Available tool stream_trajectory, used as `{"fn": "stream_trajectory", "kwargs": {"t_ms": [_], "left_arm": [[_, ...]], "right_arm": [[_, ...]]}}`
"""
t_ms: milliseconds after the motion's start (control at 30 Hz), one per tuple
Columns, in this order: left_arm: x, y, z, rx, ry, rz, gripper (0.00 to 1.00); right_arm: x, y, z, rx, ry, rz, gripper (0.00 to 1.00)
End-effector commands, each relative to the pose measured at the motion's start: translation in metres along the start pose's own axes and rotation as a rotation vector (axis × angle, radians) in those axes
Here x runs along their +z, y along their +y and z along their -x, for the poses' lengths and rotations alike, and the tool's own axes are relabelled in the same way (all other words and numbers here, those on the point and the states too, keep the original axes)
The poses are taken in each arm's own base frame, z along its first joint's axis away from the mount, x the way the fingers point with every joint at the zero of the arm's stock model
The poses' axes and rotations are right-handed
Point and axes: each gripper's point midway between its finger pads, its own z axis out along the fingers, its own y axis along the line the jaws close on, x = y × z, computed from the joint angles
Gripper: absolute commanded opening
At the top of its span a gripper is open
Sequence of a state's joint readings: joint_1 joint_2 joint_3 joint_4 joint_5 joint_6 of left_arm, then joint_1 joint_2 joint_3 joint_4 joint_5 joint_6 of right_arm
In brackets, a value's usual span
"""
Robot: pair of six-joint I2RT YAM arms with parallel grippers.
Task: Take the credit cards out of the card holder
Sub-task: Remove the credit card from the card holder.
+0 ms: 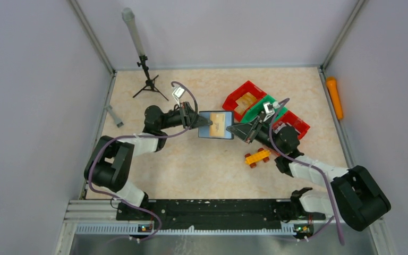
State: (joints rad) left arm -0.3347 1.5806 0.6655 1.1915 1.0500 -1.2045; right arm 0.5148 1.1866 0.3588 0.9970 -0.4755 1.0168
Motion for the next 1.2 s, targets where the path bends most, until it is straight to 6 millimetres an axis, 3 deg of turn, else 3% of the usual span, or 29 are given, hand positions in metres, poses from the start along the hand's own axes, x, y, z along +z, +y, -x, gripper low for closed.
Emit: {"fn": "stream_trajectory", "kwargs": {"t_ms": [0,167,300,333,467,500,700,833,967,1033,1167], "left_arm": [[-0.002,-0.006,0.004,0.056,-0.014,-0.006,0.0],[0.001,-0.01,0.0,0.051,0.0,-0.037,0.0],[0.002,-0.012,0.0,0.047,0.005,-0.046,0.0],[0.002,-0.012,0.0,0.048,0.005,-0.046,0.0],[0.003,-0.011,-0.002,0.047,0.01,-0.048,0.0],[0.003,-0.011,-0.002,0.046,0.01,-0.046,0.0],[0.003,-0.011,-0.002,0.048,0.012,-0.049,0.01],[0.001,-0.022,-0.004,0.049,0.018,-0.101,0.19],[0.003,-0.027,-0.006,0.03,0.031,-0.143,0.26],[0.003,-0.027,-0.006,0.02,0.035,-0.158,0.23],[0.004,-0.027,-0.007,0.015,0.039,-0.165,0.06]], "right_arm": [[0.001,0.015,0.008,-0.043,-0.029,0.056,0.06],[0.004,0.026,0.003,-0.031,0.013,0.138,0.27],[0.009,0.029,0.001,-0.021,0.032,0.158,0.3],[0.011,0.027,0.0,-0.022,0.039,0.15,0.3],[0.013,0.024,-0.001,-0.03,0.048,0.126,0.01],[0.013,0.023,-0.001,-0.03,0.043,0.118,0.0],[0.011,0.018,0.001,-0.05,0.034,0.077,0.0],[0.01,0.02,0.002,-0.054,0.03,0.08,0.0],[0.01,0.023,0.002,-0.054,0.036,0.094,0.0],[0.011,0.024,0.002,-0.054,0.037,0.097,0.0],[0.01,0.026,0.003,-0.056,0.033,0.101,0.0]]}}
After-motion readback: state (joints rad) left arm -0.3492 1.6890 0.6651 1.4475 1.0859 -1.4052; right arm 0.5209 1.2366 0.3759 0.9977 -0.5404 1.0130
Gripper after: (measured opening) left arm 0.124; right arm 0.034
